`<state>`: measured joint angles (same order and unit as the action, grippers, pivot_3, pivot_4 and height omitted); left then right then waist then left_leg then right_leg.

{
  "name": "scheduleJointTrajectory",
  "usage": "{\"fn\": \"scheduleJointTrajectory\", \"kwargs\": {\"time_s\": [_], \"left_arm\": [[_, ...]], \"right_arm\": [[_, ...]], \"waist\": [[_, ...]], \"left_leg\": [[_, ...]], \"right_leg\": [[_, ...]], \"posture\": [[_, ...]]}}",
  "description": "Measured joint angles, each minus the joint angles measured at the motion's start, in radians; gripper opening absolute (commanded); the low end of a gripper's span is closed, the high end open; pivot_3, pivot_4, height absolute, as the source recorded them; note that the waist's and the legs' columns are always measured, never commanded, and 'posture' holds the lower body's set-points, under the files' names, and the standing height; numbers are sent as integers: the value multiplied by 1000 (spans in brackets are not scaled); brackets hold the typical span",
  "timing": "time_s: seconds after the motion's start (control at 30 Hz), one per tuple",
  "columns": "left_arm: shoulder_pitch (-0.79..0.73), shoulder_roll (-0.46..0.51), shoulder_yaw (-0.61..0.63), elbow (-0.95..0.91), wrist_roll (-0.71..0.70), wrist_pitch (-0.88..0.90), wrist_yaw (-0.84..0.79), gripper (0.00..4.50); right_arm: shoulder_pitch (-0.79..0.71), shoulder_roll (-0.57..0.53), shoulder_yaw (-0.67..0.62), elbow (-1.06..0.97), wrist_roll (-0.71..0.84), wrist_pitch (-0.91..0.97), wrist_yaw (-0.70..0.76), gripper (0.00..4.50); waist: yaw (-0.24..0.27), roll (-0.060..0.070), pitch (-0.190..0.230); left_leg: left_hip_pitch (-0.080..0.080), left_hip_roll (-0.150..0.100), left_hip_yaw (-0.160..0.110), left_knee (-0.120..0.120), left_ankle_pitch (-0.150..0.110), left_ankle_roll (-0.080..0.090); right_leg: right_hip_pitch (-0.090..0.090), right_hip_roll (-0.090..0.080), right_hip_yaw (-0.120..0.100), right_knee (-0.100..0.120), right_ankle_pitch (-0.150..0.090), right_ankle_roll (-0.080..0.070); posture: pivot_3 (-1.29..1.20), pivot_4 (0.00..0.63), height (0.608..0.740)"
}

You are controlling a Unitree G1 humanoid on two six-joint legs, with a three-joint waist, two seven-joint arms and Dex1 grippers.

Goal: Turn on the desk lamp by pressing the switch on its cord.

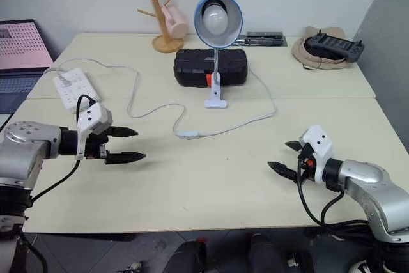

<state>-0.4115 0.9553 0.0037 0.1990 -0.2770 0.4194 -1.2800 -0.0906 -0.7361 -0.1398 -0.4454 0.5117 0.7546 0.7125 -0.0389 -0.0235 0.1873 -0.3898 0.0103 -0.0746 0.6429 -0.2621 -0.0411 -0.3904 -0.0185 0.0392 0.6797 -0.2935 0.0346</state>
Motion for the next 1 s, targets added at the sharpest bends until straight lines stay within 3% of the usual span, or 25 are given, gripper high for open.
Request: {"fn": "scheduleJointTrajectory", "kwargs": {"time_s": [0.23,0.43,0.7,0.83,1.0], "left_arm": [[-18,-23,-2,5,17,-30,35,4500],[-212,-105,-106,194,102,-173,-13,4500],[-561,-323,-243,687,262,-474,-85,4500],[-656,-365,-277,895,348,-608,-85,4500],[-686,-363,-282,994,399,-671,-107,4500]], "right_arm": [[2,4,1,1,3,-5,0,4469],[-16,16,35,-6,26,4,18,4469],[-58,69,86,-21,46,26,5,4469],[-13,71,81,-94,62,51,-25,4469],[5,71,69,-133,83,76,-47,4469]], "waist": [[8,0,0],[16,0,0],[7,0,0],[5,0,0],[7,-1,0]], "left_leg": [[0,-1,-1,2,0,0],[-1,-3,-1,3,0,0],[-5,-11,-3,4,0,0],[-6,-12,-4,4,0,0],[-6,-12,-5,4,0,0]], "right_leg": [[1,0,-1,0,0,0],[2,0,-3,0,0,1],[-2,-1,-3,1,1,1],[-2,-1,-3,2,1,1],[-2,-1,-5,2,1,1]], "posture": [[0,150,740],[0,150,740],[0,150,740],[0,150,740],[0,150,740]]}}
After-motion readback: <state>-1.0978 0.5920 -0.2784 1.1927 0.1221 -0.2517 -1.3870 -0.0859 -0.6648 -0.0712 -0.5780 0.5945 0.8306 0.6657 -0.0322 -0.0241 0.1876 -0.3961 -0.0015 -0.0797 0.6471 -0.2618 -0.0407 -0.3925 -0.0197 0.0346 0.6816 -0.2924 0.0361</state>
